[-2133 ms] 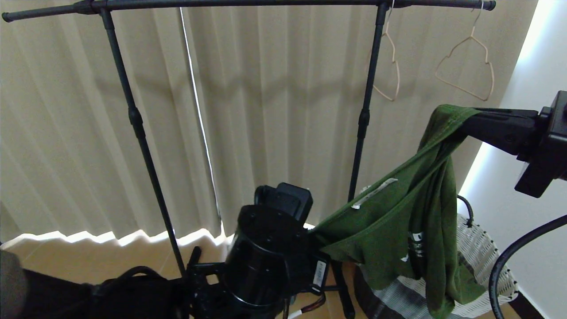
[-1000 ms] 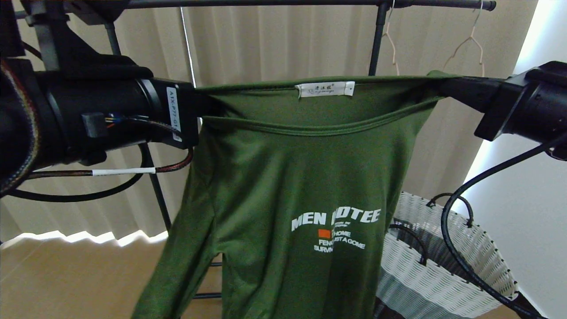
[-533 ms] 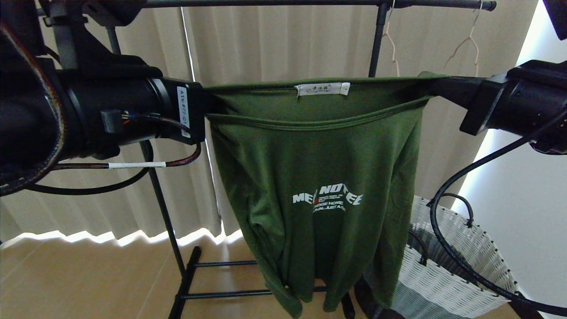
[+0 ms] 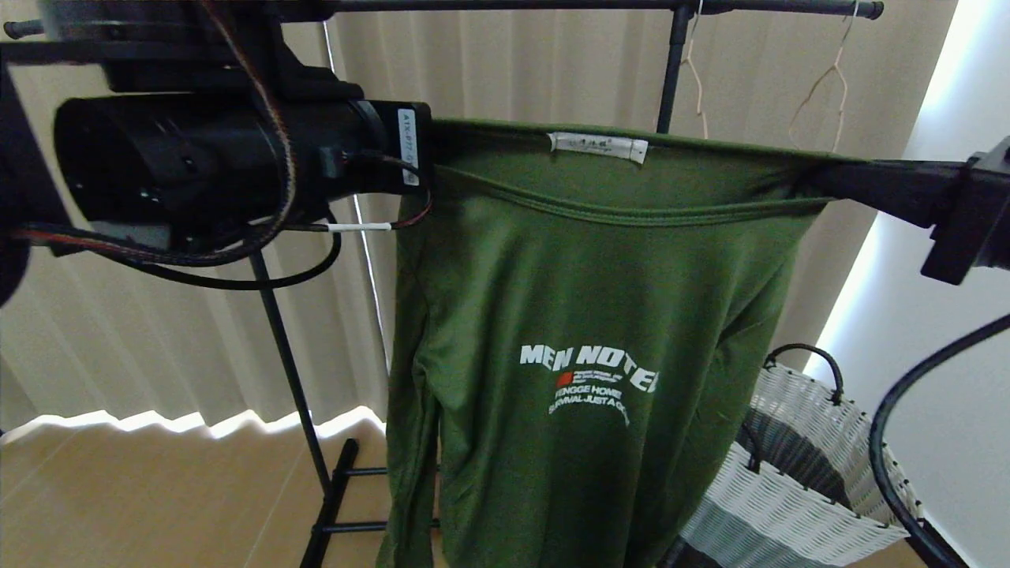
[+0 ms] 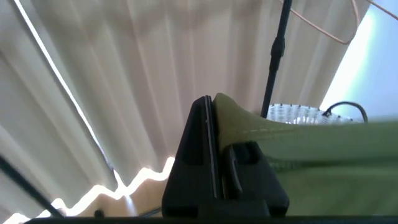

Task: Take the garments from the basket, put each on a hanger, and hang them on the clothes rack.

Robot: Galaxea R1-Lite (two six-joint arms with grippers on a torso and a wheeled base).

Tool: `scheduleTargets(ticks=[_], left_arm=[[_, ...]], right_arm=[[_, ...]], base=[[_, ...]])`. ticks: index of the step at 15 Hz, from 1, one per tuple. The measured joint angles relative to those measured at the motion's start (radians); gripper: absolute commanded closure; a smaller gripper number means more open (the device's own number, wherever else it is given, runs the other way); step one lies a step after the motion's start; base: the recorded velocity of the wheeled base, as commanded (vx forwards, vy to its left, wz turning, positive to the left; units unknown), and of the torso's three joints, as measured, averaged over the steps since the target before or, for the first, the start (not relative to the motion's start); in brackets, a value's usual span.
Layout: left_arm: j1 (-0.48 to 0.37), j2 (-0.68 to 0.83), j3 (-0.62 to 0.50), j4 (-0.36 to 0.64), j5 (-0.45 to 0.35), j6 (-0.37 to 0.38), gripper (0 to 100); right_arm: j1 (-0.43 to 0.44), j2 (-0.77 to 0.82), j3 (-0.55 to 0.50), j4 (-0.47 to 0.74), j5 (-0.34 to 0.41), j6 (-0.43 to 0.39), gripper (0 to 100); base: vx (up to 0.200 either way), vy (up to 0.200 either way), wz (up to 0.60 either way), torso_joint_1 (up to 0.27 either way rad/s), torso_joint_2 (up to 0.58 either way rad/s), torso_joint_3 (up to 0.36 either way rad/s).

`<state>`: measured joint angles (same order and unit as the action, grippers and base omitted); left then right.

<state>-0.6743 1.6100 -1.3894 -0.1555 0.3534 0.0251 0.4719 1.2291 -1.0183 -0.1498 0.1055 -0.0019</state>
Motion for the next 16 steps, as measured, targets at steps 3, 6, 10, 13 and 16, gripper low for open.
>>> scheduleTargets(ticks=[3, 6, 10, 13, 16], left_arm=[[0.0, 0.068, -0.013, -0.043, 0.001, -0.013, 100], [-0.001, 0.093, -0.009, -0.044, 0.001, -0.014, 100], [0.001, 0.082, 0.013, -0.039, -0.013, -0.025, 100], [0.014, -0.002, 0.093, -0.009, -0.152, -0.024, 100], [0.028, -0.112, 0.18, 0.068, -0.332, -0.004, 100]], right_arm=[[0.056, -0.081, 0.061, 0.04, 0.117, -0.002, 100], [0.076, -0.117, 0.096, 0.037, 0.151, -0.005, 100], [0.053, -0.103, 0.099, 0.026, 0.141, -0.038, 100], [-0.022, -0.046, 0.097, -0.06, 0.138, -0.086, 100], [-0.056, 0.051, 0.094, -0.208, 0.136, -0.087, 100]], base=[[0.0, 0.0, 0.0, 0.0, 0.0, 0.0], [0.0, 0.0, 0.0, 0.0, 0.0, 0.0], [0.0, 0.0, 0.0, 0.0, 0.0, 0.0], [0.0, 0.0, 0.0, 0.0, 0.0, 0.0], [0.0, 0.0, 0.0, 0.0, 0.0, 0.0]])
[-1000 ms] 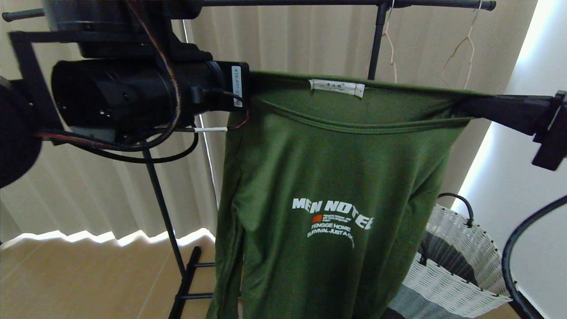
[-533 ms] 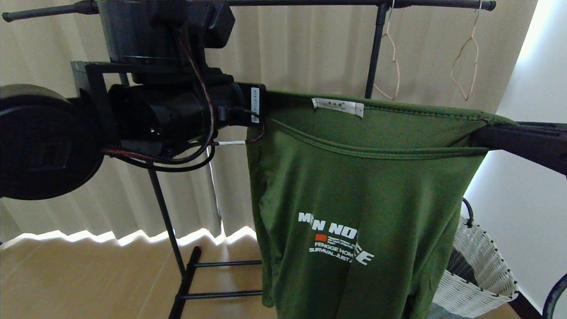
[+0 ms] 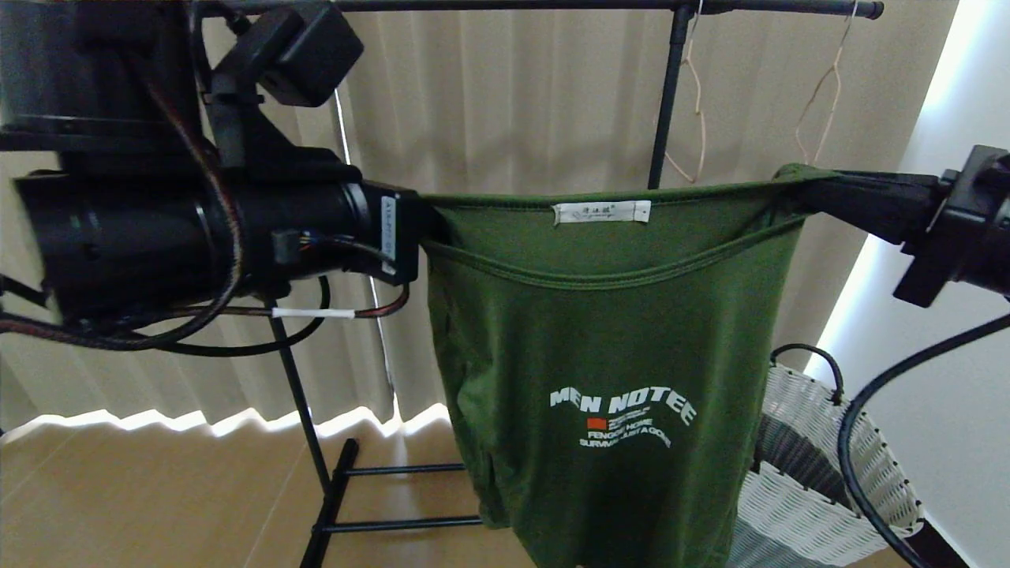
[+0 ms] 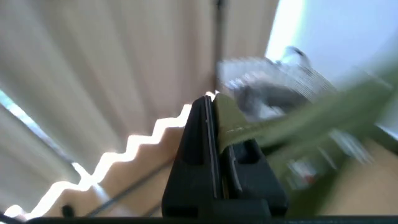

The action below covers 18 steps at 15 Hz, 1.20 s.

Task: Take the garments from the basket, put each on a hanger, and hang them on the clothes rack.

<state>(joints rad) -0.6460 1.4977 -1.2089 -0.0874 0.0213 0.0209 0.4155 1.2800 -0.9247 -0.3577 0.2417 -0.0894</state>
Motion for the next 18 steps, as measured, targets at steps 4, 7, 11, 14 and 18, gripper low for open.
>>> scheduleTargets(ticks=[4, 7, 11, 14, 18], left_arm=[[0.007, -0.129, 0.112, 0.03, -0.183, 0.078, 100], [0.007, -0.203, 0.166, 0.025, -0.305, 0.106, 100], [0.007, -0.236, 0.185, 0.021, -0.313, 0.131, 100], [0.013, -0.229, 0.174, -0.022, -0.304, 0.128, 100], [0.036, -0.133, 0.086, -0.109, -0.077, 0.12, 100]], right_arm=[[-0.015, 0.129, -0.039, -0.139, 0.001, 0.021, 100], [-0.016, 0.219, -0.095, -0.208, 0.002, 0.079, 100], [-0.015, 0.253, -0.105, -0.208, 0.0, 0.082, 100], [-0.017, 0.229, -0.103, -0.183, -0.015, 0.081, 100], [-0.017, 0.115, -0.118, 0.048, -0.022, 0.081, 100]], base=[[0.0, 0.0, 0.0, 0.0, 0.0, 0.0], [0.0, 0.0, 0.0, 0.0, 0.0, 0.0], [0.0, 0.0, 0.0, 0.0, 0.0, 0.0], [0.0, 0.0, 0.0, 0.0, 0.0, 0.0], [0.0, 0.0, 0.0, 0.0, 0.0, 0.0]])
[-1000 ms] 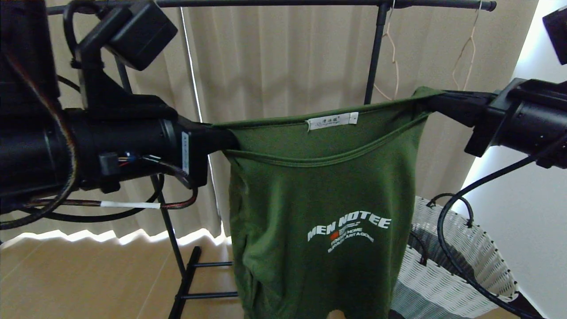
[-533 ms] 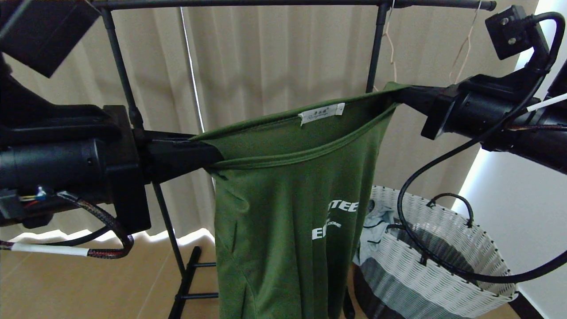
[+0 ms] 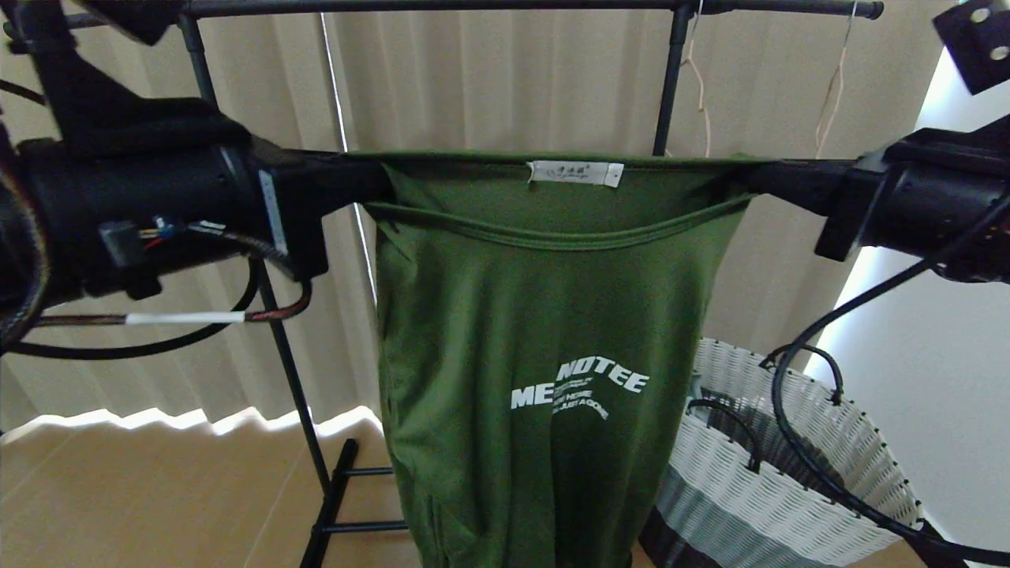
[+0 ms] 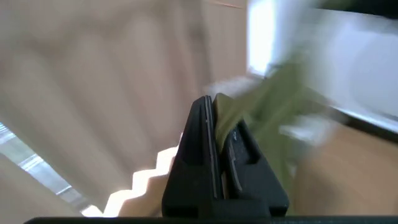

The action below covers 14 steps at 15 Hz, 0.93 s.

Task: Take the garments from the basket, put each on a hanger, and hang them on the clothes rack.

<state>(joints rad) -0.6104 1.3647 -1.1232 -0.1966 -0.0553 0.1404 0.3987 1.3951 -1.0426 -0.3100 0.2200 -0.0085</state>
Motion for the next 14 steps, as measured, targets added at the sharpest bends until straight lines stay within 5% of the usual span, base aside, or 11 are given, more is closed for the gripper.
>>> scheduleTargets(ticks=[3, 13, 14], left_arm=[[-0.02, 0.083, -0.037, -0.022, 0.092, -0.085, 100], [-0.031, 0.082, -0.004, -0.041, 0.093, -0.065, 100], [-0.031, 0.081, -0.004, -0.044, 0.093, -0.065, 100]], right_arm=[[0.018, -0.093, 0.033, 0.086, 0.001, 0.001, 100], [0.026, -0.139, 0.047, 0.098, -0.002, 0.001, 100], [0.025, -0.139, 0.05, 0.103, -0.002, 0.001, 0]], base=[[0.0, 0.0, 0.0, 0.0, 0.0, 0.0], [0.0, 0.0, 0.0, 0.0, 0.0, 0.0], [0.0, 0.0, 0.0, 0.0, 0.0, 0.0]])
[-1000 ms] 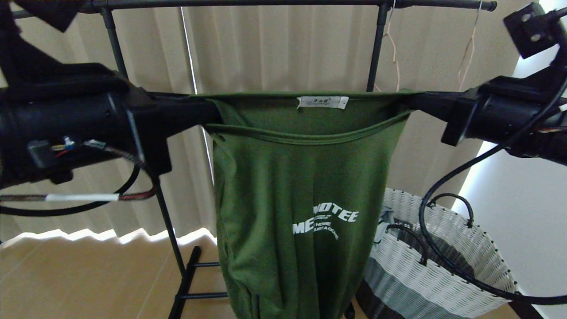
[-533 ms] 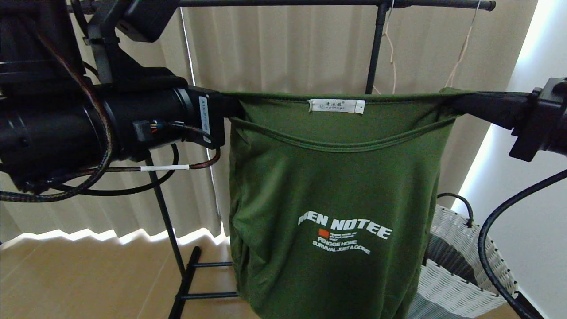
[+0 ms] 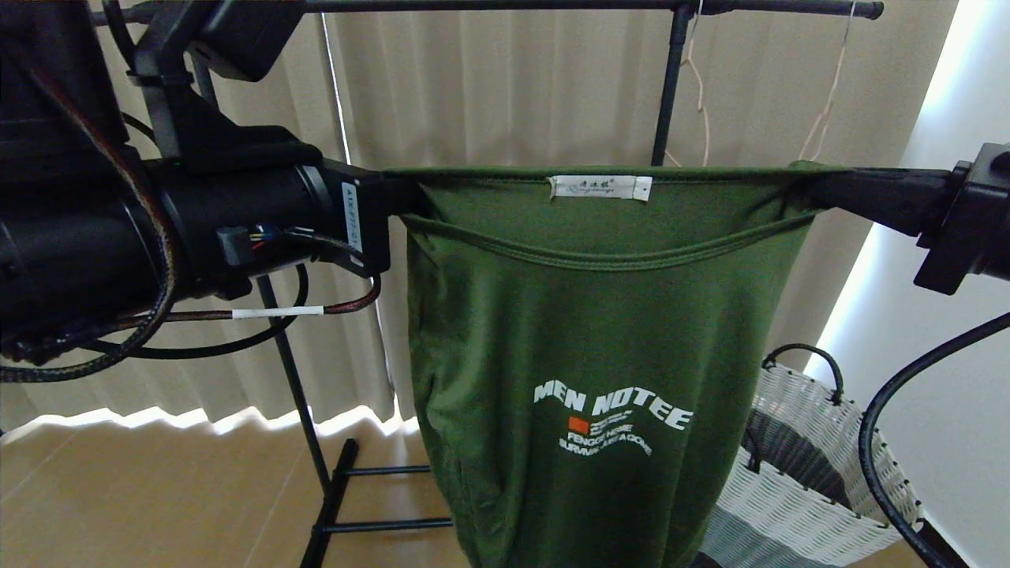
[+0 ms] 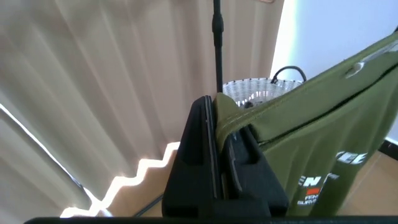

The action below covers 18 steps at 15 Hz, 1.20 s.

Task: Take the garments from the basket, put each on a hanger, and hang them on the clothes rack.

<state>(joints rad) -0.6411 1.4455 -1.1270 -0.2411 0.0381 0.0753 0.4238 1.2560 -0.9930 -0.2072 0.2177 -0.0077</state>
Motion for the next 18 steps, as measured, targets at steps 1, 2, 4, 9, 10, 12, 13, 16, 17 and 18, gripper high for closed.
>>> scheduleTargets(ticks=[1, 2, 4, 9, 10, 12, 13, 16, 17, 18], left_arm=[[0.002, 0.0, 0.0, -0.005, 0.0, 0.0, 100], [0.004, 0.0, 0.001, -0.006, 0.002, 0.0, 100], [0.01, 0.0, 0.004, -0.006, 0.062, 0.002, 100], [0.017, 0.007, 0.023, -0.007, 0.294, 0.003, 100], [0.019, 0.01, 0.023, -0.008, 0.301, 0.003, 100], [0.019, 0.014, 0.024, -0.013, 0.302, 0.003, 100], [0.02, 0.015, 0.024, -0.023, 0.306, 0.003, 100], [0.023, 0.001, 0.048, -0.021, 0.313, 0.01, 100], [0.034, -0.017, 0.071, -0.02, 0.313, 0.022, 100], [0.049, -0.037, 0.097, -0.019, 0.312, 0.034, 100]], right_arm=[[0.0, -0.001, 0.001, 0.011, 0.0, 0.0, 0], [0.0, -0.002, 0.003, 0.022, 0.0, 0.0, 0], [-0.001, -0.014, 0.026, 0.017, 0.0, 0.0, 0], [0.001, -0.088, 0.115, 0.023, 0.014, 0.004, 0], [0.0, -0.102, 0.129, 0.023, 0.013, 0.005, 0], [0.001, -0.124, 0.15, 0.023, 0.013, 0.005, 0], [0.001, -0.134, 0.16, 0.024, 0.012, 0.004, 0], [-0.022, -0.149, 0.19, 0.023, -0.015, -0.014, 0], [-0.046, -0.153, 0.2, 0.023, -0.033, -0.033, 0], [-0.088, -0.16, 0.212, 0.023, -0.057, -0.068, 0]], base=[[0.0, 0.0, 0.0, 0.0, 0.0, 0.0], [0.0, 0.0, 0.0, 0.0, 0.0, 0.0], [0.0, 0.0, 0.0, 0.0, 0.0, 0.0], [0.0, 0.0, 0.0, 0.0, 0.0, 0.0], [0.0, 0.0, 0.0, 0.0, 0.0, 0.0], [0.0, 0.0, 0.0, 0.0, 0.0, 0.0], [0.0, 0.0, 0.0, 0.0, 0.0, 0.0], [0.0, 0.0, 0.0, 0.0, 0.0, 0.0], [0.0, 0.0, 0.0, 0.0, 0.0, 0.0], [0.0, 0.0, 0.0, 0.0, 0.0, 0.0]])
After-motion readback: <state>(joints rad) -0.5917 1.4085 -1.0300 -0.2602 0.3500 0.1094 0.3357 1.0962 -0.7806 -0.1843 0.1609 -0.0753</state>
